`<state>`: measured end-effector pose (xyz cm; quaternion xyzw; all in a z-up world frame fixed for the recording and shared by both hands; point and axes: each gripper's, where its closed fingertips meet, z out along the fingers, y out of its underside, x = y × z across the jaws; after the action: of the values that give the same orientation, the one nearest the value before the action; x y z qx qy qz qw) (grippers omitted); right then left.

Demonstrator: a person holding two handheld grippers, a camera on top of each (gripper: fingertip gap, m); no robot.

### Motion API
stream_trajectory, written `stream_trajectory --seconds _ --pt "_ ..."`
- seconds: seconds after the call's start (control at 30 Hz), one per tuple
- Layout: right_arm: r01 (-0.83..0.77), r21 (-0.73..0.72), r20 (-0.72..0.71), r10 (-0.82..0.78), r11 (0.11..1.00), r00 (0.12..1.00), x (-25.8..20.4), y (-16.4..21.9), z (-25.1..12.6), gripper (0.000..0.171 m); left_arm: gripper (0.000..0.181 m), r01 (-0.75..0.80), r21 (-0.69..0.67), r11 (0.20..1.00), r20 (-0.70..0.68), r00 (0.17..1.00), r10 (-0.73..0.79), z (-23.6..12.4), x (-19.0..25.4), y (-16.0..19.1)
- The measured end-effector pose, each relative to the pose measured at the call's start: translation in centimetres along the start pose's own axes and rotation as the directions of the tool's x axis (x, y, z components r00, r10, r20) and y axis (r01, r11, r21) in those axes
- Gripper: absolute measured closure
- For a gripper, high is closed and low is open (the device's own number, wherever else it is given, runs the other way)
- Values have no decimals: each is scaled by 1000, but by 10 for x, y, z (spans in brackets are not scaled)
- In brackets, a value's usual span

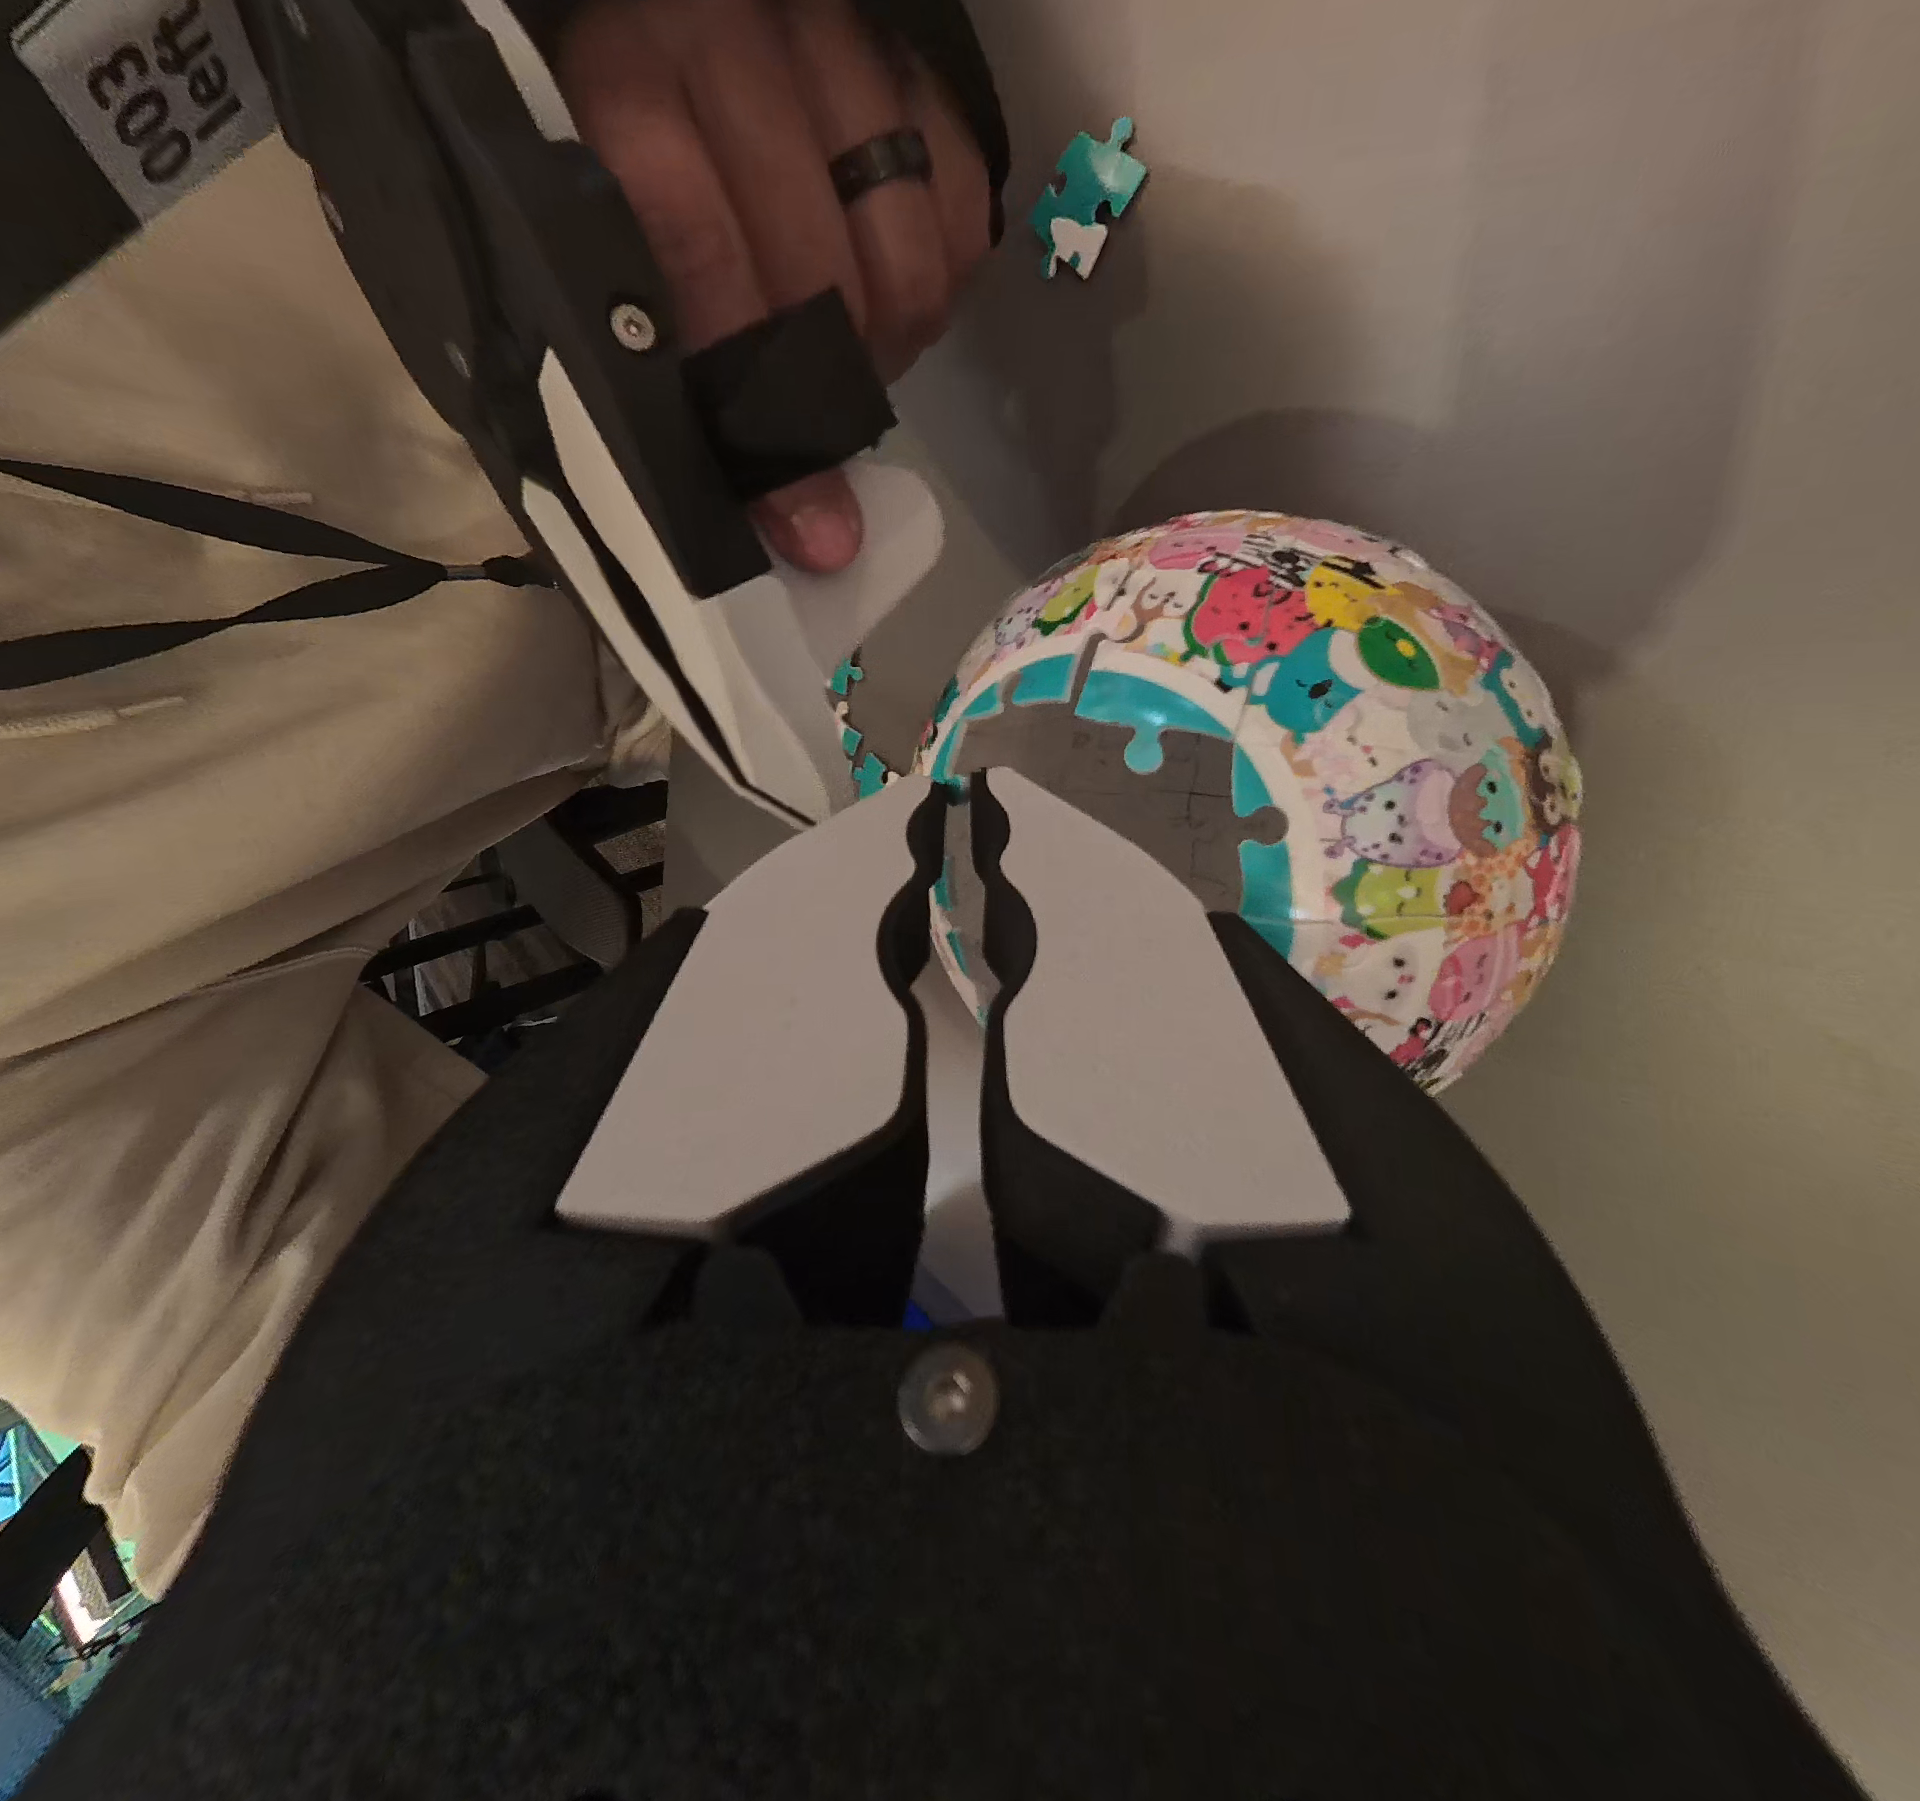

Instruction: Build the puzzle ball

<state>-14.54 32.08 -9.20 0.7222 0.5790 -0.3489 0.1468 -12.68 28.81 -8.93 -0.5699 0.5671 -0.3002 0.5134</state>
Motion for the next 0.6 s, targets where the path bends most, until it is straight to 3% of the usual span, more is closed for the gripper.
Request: stream_trajectory --seconds 0.07,0.3,0.6 --pt "2 0 0 -2 1000 1000 0 0 0 167 181 -10 -56 998 18 1000 11 5 -2 8" --pt "19 12 -5 -19 1000 1000 0 0 0 167 181 15 -26 1000 23 1000 -14 -1 -5 4" --pt "62 84 -107 -53 994 993 -1 9 -6 143 181 13 -47 999 28 1000 -12 0 -7 10"
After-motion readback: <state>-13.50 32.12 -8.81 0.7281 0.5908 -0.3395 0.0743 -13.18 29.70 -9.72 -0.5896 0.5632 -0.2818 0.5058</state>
